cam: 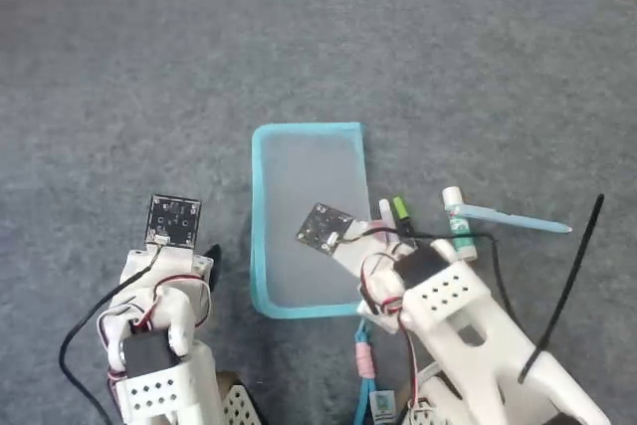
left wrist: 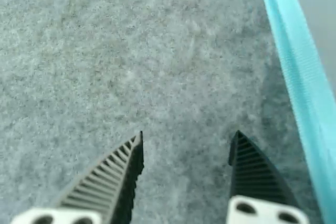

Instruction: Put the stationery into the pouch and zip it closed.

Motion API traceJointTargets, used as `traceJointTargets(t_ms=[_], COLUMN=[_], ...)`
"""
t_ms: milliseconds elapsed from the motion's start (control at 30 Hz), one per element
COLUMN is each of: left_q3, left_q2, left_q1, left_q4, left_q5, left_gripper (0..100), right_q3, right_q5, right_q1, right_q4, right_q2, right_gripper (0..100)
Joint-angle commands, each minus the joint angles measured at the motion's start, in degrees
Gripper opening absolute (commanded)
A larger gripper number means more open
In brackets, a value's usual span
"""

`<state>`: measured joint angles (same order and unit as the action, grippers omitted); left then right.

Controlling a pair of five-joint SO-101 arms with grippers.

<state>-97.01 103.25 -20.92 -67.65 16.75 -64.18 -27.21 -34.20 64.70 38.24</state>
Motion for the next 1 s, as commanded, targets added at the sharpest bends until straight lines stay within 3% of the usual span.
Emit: traceJointTargets(t_ms=[0,200,333,533,967], left_q3=[0.4,0.4,0.4,0.4,0.4], left_q2=[1.0,1.0,1.0,1.0,1.0], left_q1=[-0.4,-0.4,-0.4,-0.4,-0.4], left_q4=[1.5,1.5,1.5,1.5,1.4], left_q5=[0.4,0.4,0.4,0.4,0.4], left_gripper=[25,25,25,25,25], right_q3=[2.7,5.4,3.3,4.0,19.3], right_q5=[-0.6,-2.1,-3.2,-3.8,6.9], right_q1=[0.8,-4.5,-6.9,-5.5,5.5], right_q4=[0.2,9.9,10.8,6.1,-5.8], right_q2=[-0.7,8.9,11.4,0.5,-24.4], right_gripper=[24.7,18.0,19.2,22.9,23.0])
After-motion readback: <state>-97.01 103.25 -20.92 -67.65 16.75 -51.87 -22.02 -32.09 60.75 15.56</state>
